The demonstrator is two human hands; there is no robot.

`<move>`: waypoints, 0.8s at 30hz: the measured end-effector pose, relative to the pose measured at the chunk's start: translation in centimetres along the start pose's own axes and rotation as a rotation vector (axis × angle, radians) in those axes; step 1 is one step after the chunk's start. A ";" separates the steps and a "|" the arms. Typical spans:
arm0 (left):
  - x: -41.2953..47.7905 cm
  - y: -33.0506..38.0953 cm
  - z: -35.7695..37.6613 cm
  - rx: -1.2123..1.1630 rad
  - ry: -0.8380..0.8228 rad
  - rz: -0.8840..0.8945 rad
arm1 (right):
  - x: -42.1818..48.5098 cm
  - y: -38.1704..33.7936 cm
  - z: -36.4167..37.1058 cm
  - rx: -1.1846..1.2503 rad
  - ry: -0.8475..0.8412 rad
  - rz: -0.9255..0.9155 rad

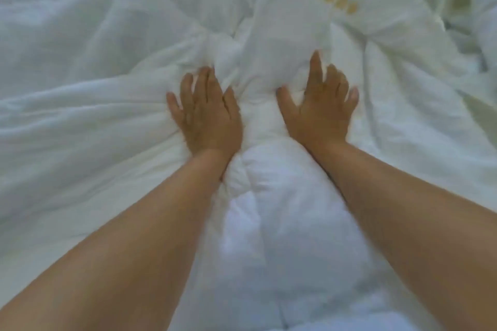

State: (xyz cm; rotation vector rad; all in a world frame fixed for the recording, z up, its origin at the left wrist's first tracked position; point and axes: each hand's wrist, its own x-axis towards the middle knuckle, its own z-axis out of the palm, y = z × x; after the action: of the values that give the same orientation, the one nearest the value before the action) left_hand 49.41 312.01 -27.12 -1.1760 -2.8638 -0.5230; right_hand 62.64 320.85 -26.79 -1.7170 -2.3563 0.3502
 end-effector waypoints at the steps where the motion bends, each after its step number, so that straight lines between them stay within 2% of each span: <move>1: 1.0 -0.1 0.7 -0.009 0.057 -0.012 | 1.8 -0.5 0.8 -0.016 0.082 -0.021; 3: 2.5 0.1 1.3 -0.019 0.143 -0.008 | 5.5 -2.1 1.2 0.006 0.170 -0.013; 7: 2.7 0.3 1.4 -0.023 0.157 0.006 | 5.9 -3.1 -0.2 0.049 0.163 -0.003; 11: 2.6 0.1 0.9 -0.024 0.142 0.016 | -4.4 -2.5 -3.0 0.168 -0.007 -0.049; 14: 2.3 0.2 0.6 -0.029 0.138 0.028 | -15.8 -1.5 -3.4 0.016 -0.042 -0.177; 16: 2.3 0.3 0.4 -0.016 0.124 0.038 | -18.5 -0.9 -2.6 -0.031 -0.028 -0.181; 20: 1.7 0.4 -0.2 0.053 0.058 0.075 | -14.6 -1.1 -1.0 0.034 0.044 -0.164; 24: -2.5 0.2 -2.2 -0.014 -0.088 0.154 | -12.1 -1.0 -0.4 -0.014 -0.050 -0.214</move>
State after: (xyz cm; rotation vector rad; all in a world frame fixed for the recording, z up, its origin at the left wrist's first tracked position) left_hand 51.12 309.81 -25.33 -1.4419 -2.8120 -0.4980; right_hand 65.54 309.06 -26.46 -1.4578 -2.5534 0.3446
